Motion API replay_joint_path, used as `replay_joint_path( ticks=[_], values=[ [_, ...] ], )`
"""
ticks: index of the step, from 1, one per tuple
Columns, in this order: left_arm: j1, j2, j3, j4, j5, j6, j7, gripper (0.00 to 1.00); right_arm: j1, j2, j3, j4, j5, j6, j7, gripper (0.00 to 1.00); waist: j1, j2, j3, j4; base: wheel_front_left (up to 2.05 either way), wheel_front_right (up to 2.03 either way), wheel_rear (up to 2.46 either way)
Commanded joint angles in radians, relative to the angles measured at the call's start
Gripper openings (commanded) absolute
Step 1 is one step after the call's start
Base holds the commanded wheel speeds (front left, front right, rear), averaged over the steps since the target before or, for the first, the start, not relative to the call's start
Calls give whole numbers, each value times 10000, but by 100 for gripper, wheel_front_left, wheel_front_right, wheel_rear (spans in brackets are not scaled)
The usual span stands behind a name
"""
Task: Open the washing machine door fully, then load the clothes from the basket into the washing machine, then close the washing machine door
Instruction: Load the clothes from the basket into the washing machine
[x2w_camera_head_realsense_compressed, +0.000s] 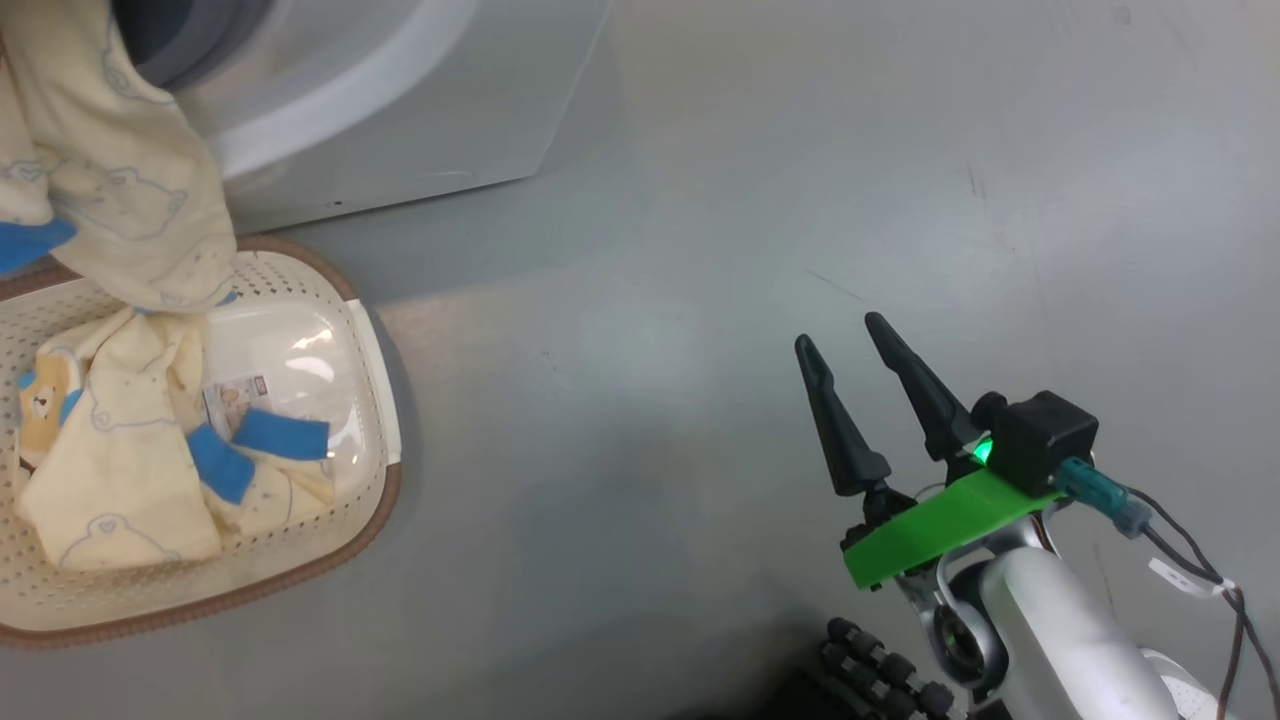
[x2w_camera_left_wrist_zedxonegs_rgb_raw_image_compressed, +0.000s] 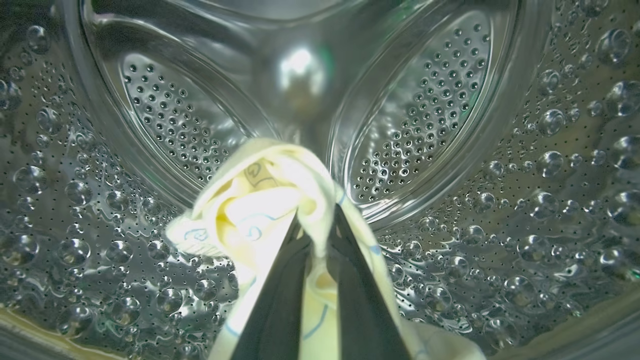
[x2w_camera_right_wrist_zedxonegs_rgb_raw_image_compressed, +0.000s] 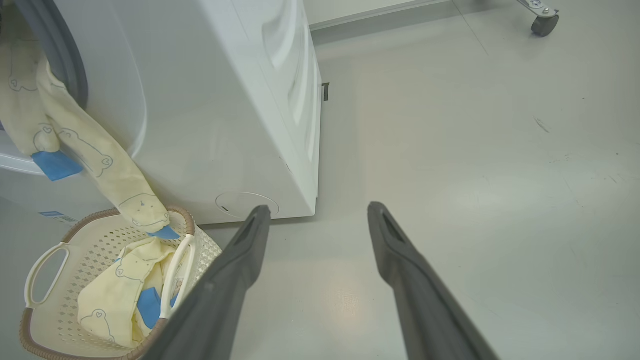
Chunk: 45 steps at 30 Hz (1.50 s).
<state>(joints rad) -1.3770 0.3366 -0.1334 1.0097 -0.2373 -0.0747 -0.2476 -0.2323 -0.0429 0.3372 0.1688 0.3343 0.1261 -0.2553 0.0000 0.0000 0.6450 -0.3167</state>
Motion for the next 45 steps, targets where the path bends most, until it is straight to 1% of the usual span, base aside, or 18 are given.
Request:
replay_joint_path(
  ticks=[1,6,8,13,16,17,18,19,20,21,22,24,29,34,39,45],
  values=[
    [-511,540,117,-441,120,48,-141,0,87,-74,196,-255,13,46,-65,100,0,0,16,-8,0,0,0],
    [-552,626,273,-950,197,201,-141,0,53,-74,163,-283,-7,46,-65,100,0,0,148,-42,0,0,0],
    [-410,633,272,-923,247,213,-141,0,40,-74,142,-280,-2,46,-65,100,0,0,169,-41,0,0,0],
    [-383,586,99,3,292,111,-76,0,51,-74,190,-240,18,46,-65,100,0,0,130,-22,0,0,0],
    [-596,550,-91,572,353,14,179,0,56,-74,216,-209,37,46,-65,100,0,0,80,-4,0,0,0],
    [-674,537,-143,693,367,-15,189,4,56,-74,224,-198,42,46,-65,100,0,0,61,3,0,0,0],
    [-737,517,-176,843,366,-26,255,16,58,-74,230,-186,50,46,-65,100,0,0,36,11,0,0,0],
    [-800,508,-255,1006,401,-60,384,27,64,-74,232,-174,58,46,-65,100,0,0,12,19,0,0,0],
    [-868,501,-315,1164,419,-86,513,35,69,-74,236,-163,61,46,-65,100,0,0,-10,26,0,0,0],
    [-929,477,-380,1319,437,-116,666,47,75,-74,237,-159,68,46,-65,100,0,0,-32,37,0,0,0],
    [-992,440,-457,1428,461,-155,764,51,79,-74,230,-156,71,46,-65,100,0,0,-49,50,0,0,0],
    [-1104,320,-526,1687,427,-198,1062,100,89,-74,222,-146,71,46,-65,100,0,0,-84,79,0,0,0],
    [-1322,124,-708,2170,379,-290,1816,100,79,-74,210,-119,74,46,-65,100,0,0,-161,150,0,0,0],
    [-1335,16,-762,2362,288,-261,2076,100,61,-74,198,-82,81,46,-65,100,0,0,-303,207,0,0,0],
    [-1268,-192,-765,2455,159,-122,2101,100,74,-74,114,-41,48,46,-65,100,0,0,-457,342,0,0,0],
    [-1010,-443,-708,2500,-26,24,1796,100,54,-74,35,-17,-17,46,-65,100,0,0,-697,553,0,0,0]
  ],
)
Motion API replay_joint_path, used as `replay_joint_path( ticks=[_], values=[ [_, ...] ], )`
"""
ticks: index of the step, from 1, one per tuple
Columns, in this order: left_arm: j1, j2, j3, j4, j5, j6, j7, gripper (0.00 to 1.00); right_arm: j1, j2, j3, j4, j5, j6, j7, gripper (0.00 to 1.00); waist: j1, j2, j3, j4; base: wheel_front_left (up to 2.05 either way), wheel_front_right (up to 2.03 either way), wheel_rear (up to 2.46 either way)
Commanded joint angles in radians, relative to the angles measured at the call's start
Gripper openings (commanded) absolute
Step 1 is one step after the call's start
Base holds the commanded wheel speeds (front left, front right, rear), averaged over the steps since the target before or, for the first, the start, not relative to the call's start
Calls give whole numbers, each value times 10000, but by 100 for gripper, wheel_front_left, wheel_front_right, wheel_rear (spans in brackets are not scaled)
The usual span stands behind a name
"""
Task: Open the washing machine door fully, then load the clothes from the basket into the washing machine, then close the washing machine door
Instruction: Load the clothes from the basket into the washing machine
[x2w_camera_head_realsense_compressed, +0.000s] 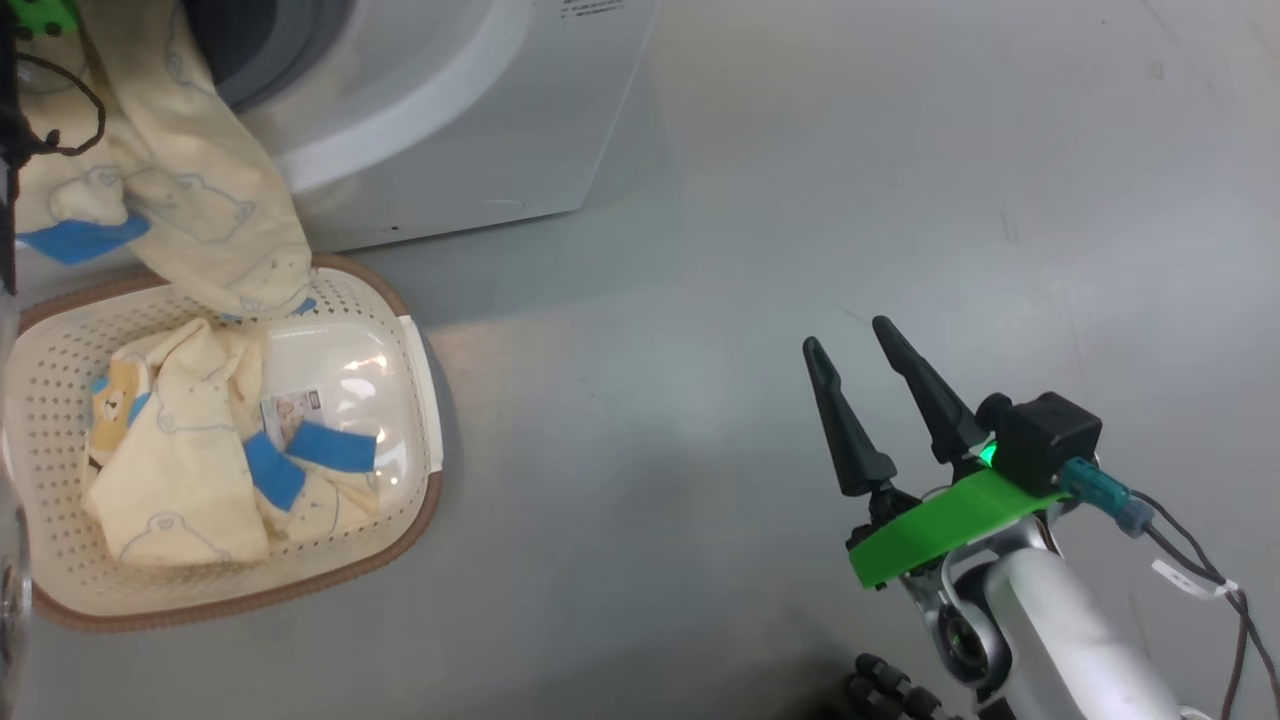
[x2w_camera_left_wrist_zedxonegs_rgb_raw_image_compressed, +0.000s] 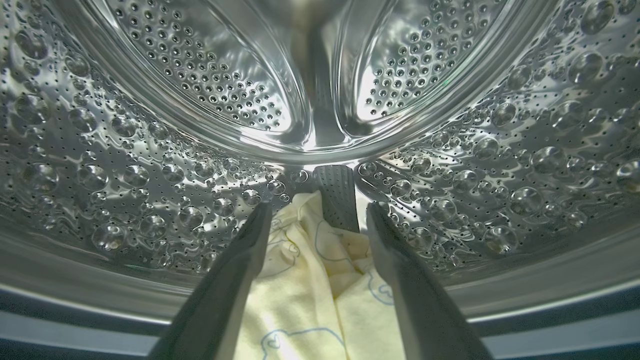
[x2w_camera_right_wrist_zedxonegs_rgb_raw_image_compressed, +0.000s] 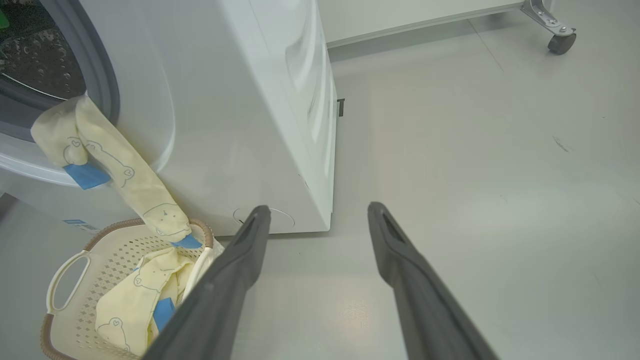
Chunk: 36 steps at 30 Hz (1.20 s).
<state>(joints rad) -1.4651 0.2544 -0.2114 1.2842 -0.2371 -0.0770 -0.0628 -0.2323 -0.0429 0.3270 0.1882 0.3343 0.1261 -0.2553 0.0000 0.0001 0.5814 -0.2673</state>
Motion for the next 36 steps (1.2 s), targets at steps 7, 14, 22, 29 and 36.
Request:
replay_joint_path(
  ticks=[7,14,22,29,36],
  values=[
    [409,29,83,-247,-248,44,-673,100,-17,-74,-56,-177,-167,46,-65,100,0,-1,-430,434,0,0,0],
    [1180,-242,54,-433,-470,-159,-1464,100,-87,-74,-309,-94,-283,46,-65,100,0,-1,-836,858,0,0,0],
    [2402,-539,50,-1214,-765,-350,-1900,100,27,-74,-627,-80,-419,46,-65,100,0,-1,-1260,1360,0,0,0],
    [4106,-664,149,-2939,-1069,-433,-1981,100,108,-74,-856,-132,-503,46,-65,100,0,-1,-1405,1707,0,0,0],
    [6766,-690,540,-6090,-1184,-234,-1987,100,159,-74,-1192,-244,-657,46,-65,100,0,-1,-1457,2026,0,0,0]
  ],
)
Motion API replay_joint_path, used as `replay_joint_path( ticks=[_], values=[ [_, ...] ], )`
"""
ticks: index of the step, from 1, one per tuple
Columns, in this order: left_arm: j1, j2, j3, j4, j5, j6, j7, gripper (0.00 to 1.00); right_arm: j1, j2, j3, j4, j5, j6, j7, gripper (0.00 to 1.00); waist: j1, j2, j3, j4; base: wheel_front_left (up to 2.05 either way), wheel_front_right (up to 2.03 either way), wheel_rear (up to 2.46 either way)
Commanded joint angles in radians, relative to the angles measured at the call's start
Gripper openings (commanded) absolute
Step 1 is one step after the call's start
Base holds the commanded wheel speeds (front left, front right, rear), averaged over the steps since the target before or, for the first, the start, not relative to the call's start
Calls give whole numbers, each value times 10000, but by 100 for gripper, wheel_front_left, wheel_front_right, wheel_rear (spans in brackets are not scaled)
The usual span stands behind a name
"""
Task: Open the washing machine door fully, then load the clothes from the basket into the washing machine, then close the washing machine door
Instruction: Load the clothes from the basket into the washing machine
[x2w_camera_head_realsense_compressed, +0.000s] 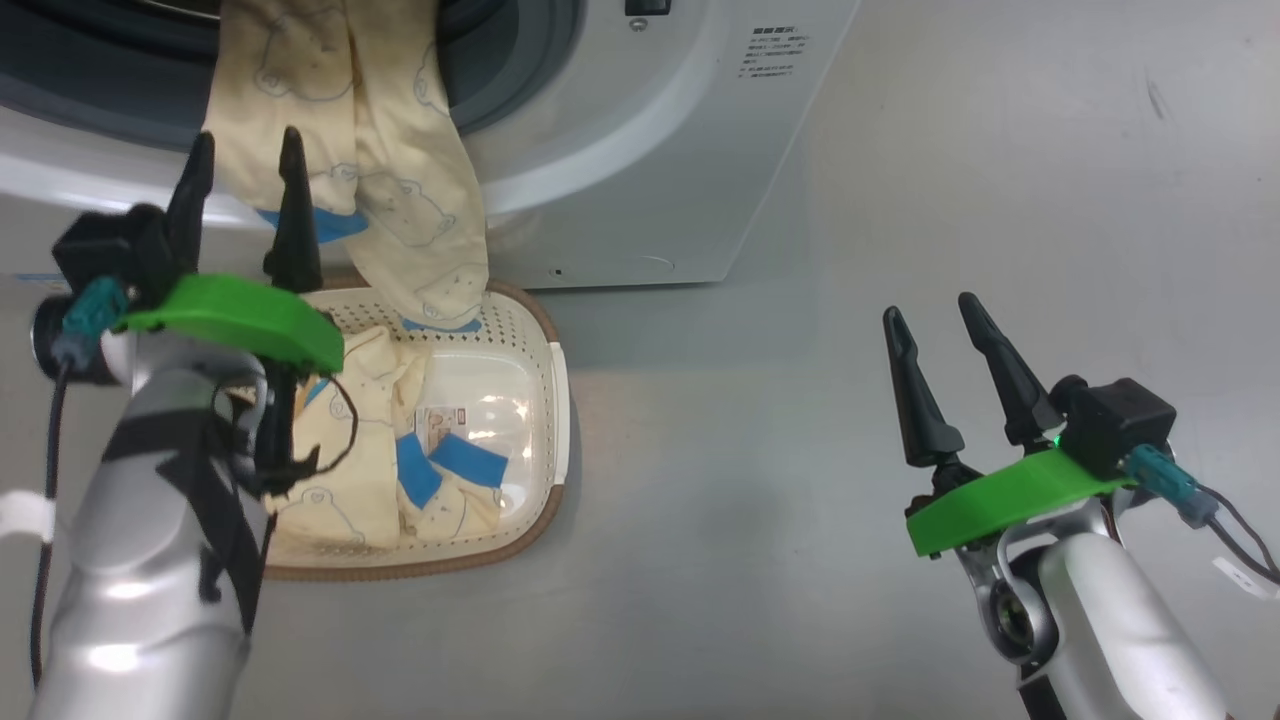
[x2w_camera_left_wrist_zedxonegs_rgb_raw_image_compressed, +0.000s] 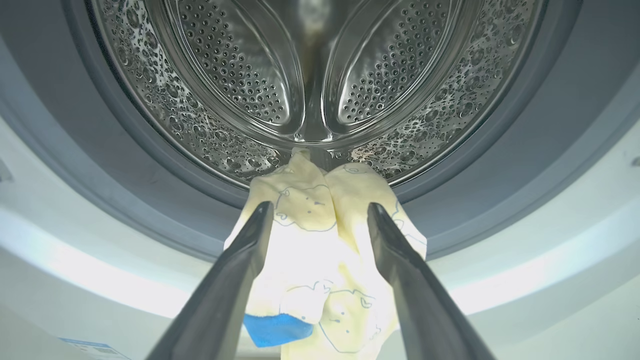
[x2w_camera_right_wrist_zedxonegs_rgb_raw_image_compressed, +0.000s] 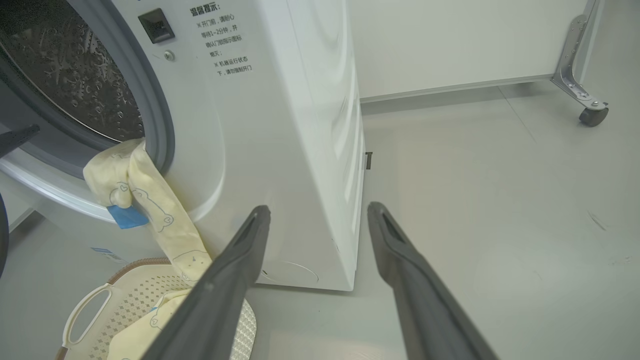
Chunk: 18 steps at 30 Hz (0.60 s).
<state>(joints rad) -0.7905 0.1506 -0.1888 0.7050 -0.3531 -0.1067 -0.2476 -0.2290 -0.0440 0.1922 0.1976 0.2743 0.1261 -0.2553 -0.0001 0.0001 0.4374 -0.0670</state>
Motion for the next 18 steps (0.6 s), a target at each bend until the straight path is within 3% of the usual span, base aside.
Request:
replay_joint_path(
  ticks=[1,10,18],
  values=[
    [495,341,364,-768,-6,97,-139,100,134,-62,118,-355,-69,46,-65,100,1,-1,-24,39,0,0,0],
    [4055,-81,1102,-4354,-16,22,-140,100,127,-62,-28,-394,-190,46,-65,100,1,-1,-113,122,0,0,0],
    [5804,-574,1962,-5837,341,-133,-140,100,176,-62,31,-353,-208,46,-65,100,1,-1,-311,89,0,0,0]
  ],
)
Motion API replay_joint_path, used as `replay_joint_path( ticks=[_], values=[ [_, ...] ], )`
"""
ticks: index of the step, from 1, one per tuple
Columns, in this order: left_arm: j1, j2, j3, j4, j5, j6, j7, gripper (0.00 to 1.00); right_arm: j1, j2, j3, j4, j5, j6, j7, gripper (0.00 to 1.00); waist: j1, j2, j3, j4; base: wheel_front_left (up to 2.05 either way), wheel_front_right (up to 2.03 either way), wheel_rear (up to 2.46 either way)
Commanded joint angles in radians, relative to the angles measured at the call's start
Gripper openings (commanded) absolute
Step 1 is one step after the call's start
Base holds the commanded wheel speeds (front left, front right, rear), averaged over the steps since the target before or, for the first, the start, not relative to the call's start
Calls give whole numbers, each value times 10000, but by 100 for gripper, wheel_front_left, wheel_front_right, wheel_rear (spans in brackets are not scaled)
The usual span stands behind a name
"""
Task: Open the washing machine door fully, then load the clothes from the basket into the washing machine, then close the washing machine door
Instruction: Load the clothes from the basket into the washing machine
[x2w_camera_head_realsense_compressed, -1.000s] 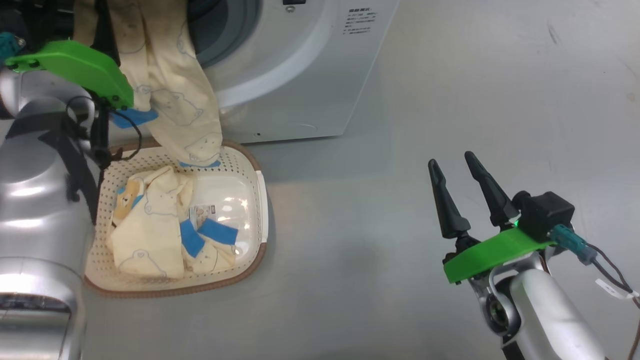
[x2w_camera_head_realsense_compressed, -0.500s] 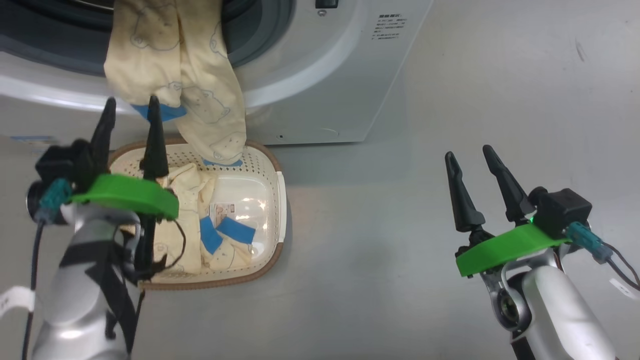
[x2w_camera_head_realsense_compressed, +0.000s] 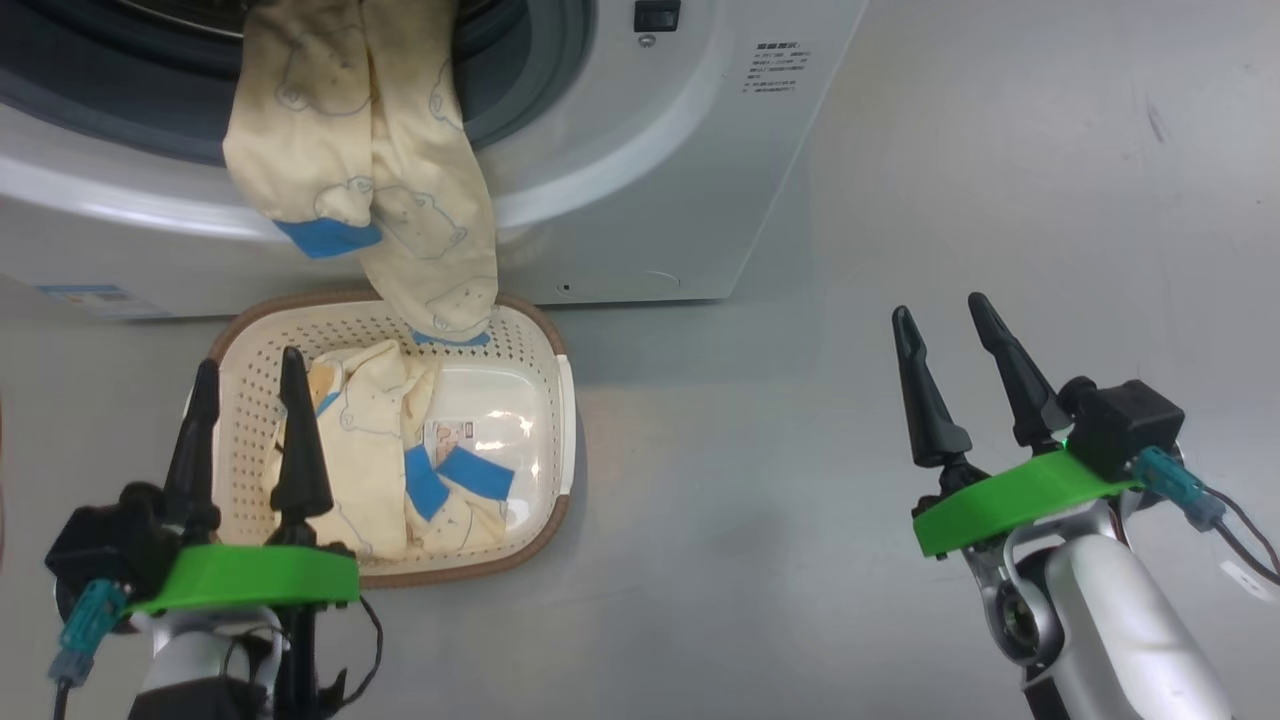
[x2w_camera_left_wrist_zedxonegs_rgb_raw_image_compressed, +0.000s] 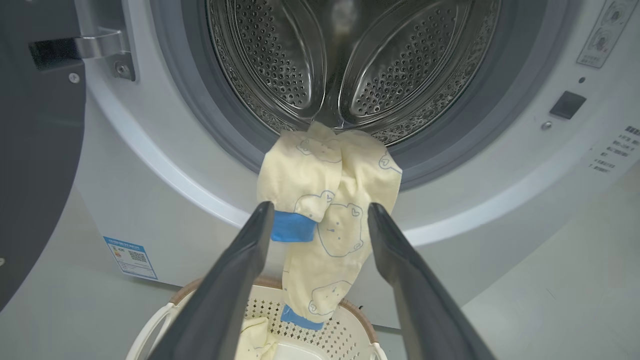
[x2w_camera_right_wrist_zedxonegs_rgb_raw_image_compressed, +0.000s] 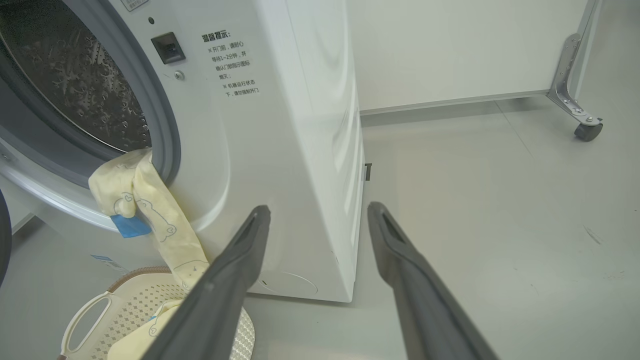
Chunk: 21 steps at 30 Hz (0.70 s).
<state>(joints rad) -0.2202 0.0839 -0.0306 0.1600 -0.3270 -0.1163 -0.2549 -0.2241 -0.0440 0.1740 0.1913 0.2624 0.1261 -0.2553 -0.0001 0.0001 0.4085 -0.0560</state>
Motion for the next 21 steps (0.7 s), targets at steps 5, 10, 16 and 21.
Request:
replay_joint_path(
  ticks=[5,10,16,21],
  values=[
    [929,-76,747,-893,403,-106,-68,100,205,-62,257,-297,-85,46,-65,100,1,-1,-220,-125,0,0,0],
    [1704,-230,1034,-1316,574,-132,-68,100,364,-62,214,-324,-62,46,-65,100,1,-1,-412,-232,0,0,0],
    [2145,-318,1328,-1419,478,-140,-68,100,503,-62,162,-386,-26,46,-65,100,1,-1,-492,-270,0,0,0],
    [2086,-331,1337,-1371,399,-142,-68,100,490,-62,178,-371,-46,46,-65,100,1,-1,-509,-309,0,0,0]
  ],
)
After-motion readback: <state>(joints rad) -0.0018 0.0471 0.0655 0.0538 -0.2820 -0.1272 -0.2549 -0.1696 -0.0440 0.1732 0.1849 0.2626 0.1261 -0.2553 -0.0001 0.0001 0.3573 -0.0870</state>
